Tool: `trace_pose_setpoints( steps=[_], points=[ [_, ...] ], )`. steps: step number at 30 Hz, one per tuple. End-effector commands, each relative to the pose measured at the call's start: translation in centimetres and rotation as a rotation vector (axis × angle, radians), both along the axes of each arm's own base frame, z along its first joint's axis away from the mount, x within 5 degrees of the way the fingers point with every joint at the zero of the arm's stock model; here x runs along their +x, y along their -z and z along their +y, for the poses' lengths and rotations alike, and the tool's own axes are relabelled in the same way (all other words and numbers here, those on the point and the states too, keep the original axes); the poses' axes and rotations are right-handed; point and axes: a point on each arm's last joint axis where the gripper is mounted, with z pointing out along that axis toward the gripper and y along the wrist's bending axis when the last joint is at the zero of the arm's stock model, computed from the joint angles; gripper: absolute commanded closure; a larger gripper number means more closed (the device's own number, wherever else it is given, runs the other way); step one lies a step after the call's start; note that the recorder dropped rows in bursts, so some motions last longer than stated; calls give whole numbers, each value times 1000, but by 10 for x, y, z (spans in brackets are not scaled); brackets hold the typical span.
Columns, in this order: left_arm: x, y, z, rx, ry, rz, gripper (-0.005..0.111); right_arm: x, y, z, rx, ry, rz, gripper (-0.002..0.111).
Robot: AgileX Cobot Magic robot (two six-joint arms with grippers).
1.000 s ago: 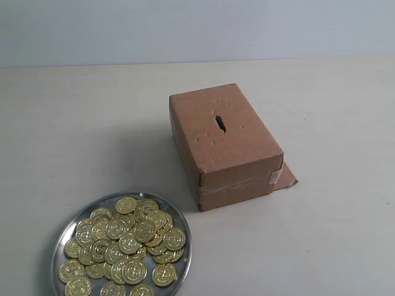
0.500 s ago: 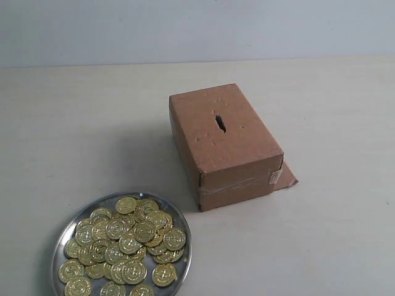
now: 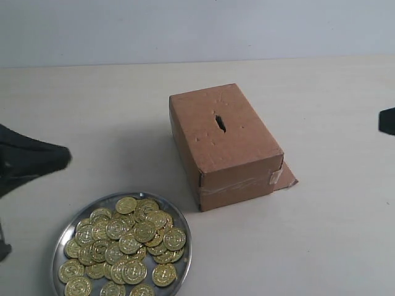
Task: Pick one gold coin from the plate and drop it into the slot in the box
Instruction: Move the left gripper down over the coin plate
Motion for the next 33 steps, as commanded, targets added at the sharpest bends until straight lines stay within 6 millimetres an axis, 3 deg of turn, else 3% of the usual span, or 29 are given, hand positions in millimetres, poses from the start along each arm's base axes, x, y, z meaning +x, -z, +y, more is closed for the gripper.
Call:
trace_pose_setpoints(
  steps=[1, 2, 8, 15, 26, 33],
  points=[
    [15, 34, -43, 316, 491, -164, 107, 27, 25, 15, -30, -135, 120, 108],
    [17, 50, -55, 400, 628, -199, 107, 32, 33, 22, -37, -171, 163, 108],
    [39, 96, -66, 646, 759, -209, 107, 34, 34, 36, -54, -256, 171, 108],
    [49, 109, -72, 735, 900, -194, 107, 33, 30, 36, -49, -257, 155, 108],
    [38, 110, -106, 841, 1191, -257, 107, 32, 29, 37, -31, -258, 162, 108],
    [39, 126, -103, 938, 1259, -198, 107, 32, 29, 37, -30, -259, 163, 108]
  ],
)
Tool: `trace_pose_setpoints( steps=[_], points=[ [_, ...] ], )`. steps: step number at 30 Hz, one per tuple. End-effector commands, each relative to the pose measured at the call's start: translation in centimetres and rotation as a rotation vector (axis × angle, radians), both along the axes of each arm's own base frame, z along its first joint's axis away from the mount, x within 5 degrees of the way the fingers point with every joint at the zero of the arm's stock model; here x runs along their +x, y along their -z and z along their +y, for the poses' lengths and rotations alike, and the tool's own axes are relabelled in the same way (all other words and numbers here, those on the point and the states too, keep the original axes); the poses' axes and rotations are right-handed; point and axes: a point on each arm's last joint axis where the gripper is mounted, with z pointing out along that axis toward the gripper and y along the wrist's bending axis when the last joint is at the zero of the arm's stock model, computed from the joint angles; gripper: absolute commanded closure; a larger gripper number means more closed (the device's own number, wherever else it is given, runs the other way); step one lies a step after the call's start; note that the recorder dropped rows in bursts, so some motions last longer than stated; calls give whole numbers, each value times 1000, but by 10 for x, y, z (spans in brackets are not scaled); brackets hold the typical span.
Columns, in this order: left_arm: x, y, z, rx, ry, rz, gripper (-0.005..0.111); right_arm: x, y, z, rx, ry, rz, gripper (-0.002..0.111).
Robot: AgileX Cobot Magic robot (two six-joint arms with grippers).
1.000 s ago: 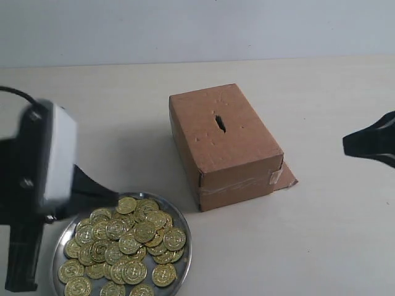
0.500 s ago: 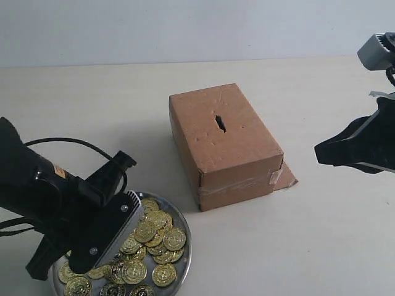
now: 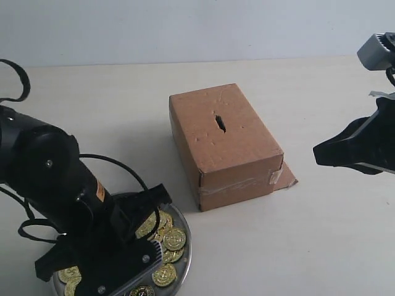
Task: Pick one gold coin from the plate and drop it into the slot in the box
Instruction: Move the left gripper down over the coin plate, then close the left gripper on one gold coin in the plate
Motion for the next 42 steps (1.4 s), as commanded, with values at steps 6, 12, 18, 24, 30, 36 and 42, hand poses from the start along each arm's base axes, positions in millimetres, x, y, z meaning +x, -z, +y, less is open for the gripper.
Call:
trace_pose_setpoints(
  steps=[6, 12, 18, 24, 30, 36, 42],
  points=[
    [13, 10, 7, 131, 7, -115, 107, 0, -4, 1, 7, -10, -17, 108],
    [23, 6, -4, -9, -103, -207, 107, -1, -4, 1, 7, -11, -15, 108],
    [23, 9, -4, -2, -105, -201, 104, -1, -4, 1, 7, -11, -15, 108],
    [24, 13, -5, -1, -105, -199, 66, -1, -4, 1, 8, -12, -14, 108],
    [25, 13, -6, -9, -105, -205, 44, -1, -4, 2, 11, -12, -12, 108],
    [25, 14, -7, -16, -101, -211, 48, -1, -4, 2, 15, -11, -11, 108],
    [26, 16, -7, -9, -84, -212, 48, -1, -4, 2, 15, -11, -11, 108]
  ],
)
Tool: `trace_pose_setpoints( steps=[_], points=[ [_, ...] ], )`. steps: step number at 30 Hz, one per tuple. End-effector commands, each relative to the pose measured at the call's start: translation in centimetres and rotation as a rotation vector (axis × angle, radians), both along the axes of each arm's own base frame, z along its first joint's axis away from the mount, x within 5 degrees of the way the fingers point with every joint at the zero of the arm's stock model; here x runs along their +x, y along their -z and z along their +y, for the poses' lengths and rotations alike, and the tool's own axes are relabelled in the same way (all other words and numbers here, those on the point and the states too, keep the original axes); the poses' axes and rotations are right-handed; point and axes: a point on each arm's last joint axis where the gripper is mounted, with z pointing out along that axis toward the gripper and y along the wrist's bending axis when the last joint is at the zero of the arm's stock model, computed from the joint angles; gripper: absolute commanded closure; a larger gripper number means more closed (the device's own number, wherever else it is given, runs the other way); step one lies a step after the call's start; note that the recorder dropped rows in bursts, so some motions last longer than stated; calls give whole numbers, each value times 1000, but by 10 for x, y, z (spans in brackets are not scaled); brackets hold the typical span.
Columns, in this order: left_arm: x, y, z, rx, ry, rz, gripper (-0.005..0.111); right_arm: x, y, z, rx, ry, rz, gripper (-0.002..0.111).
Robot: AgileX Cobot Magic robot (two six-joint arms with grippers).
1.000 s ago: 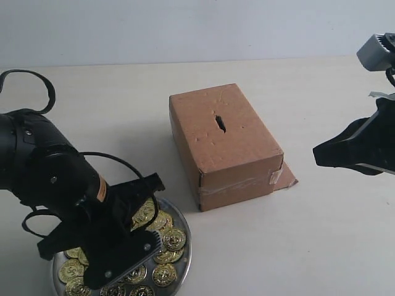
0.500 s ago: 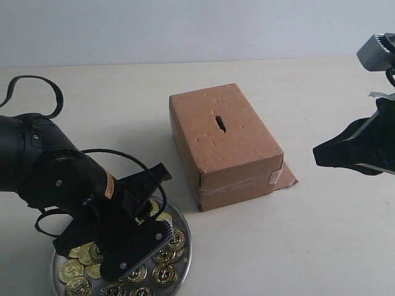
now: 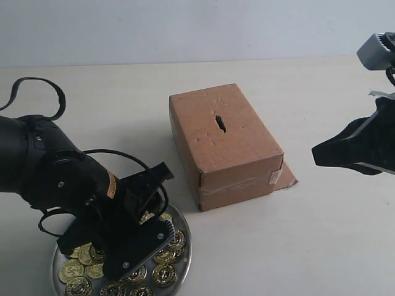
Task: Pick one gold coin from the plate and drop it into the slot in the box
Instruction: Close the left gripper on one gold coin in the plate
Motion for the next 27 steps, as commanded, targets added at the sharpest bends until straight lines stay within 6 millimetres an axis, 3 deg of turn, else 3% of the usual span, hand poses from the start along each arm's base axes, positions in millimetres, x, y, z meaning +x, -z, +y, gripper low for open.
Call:
trace_pose_setpoints(
  steps=[1, 9, 14, 18, 27],
  points=[
    [0, 0, -2, 1, 15, -7, 48, 0, -4, 1, 4, -9, -18, 108],
    [5, -2, -6, 70, 39, 35, 48, 0, -4, 1, 10, -7, -17, 108],
    [3, -1, -4, 116, 89, 52, 64, 0, -4, 1, 10, -7, -17, 108],
    [4, -1, -4, 111, 89, 48, 57, 0, -4, 1, 14, -5, -16, 108],
    [12, -10, -13, 152, 106, 72, 57, 0, -4, 2, 16, -4, -16, 108]
  ],
)
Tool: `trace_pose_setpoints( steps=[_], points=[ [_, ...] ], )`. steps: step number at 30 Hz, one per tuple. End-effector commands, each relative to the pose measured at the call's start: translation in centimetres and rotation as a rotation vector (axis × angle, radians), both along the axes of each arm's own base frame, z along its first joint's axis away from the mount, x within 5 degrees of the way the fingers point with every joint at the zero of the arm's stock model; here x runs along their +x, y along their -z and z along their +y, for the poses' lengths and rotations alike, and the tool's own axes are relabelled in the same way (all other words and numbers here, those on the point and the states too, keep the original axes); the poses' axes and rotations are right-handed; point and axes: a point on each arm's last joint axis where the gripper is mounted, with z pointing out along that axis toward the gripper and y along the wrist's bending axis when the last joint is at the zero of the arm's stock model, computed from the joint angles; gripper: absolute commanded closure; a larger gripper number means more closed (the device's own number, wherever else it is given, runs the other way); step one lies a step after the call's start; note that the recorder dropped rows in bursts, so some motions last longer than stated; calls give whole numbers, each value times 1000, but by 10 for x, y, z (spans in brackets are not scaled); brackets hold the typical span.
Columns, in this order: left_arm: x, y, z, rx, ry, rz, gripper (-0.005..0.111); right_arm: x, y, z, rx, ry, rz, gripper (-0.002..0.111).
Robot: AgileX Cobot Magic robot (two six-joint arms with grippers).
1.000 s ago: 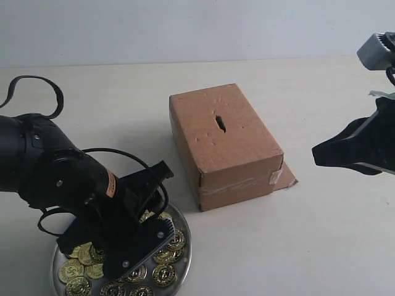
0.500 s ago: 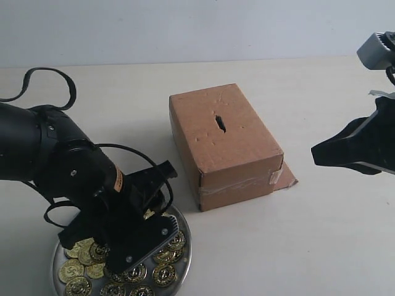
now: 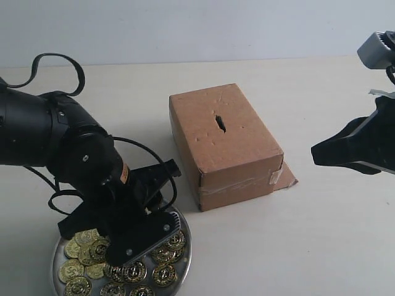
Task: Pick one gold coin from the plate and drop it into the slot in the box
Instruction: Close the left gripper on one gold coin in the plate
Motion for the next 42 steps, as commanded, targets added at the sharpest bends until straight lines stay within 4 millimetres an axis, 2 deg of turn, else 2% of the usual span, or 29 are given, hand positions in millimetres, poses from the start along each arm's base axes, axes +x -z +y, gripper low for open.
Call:
trace_pose_setpoints(
  steps=[1, 12, 17, 24, 42],
  points=[
    [-3, 0, 1, 63, 37, 43, 57, 0, -4, 1, 7, -8, -18, 108],
    [-4, 0, -1, 56, 71, 41, 57, -1, -4, 1, 9, -11, -14, 108],
    [-9, 1, -9, 45, 98, 33, 58, -1, -4, 1, 10, -12, -13, 108],
    [-5, 10, -13, 63, 97, 50, 58, -1, -4, 2, 10, -13, -11, 108],
    [-3, 11, -15, 57, 76, 50, 58, -2, -4, 2, 11, -20, -3, 108]
  ],
)
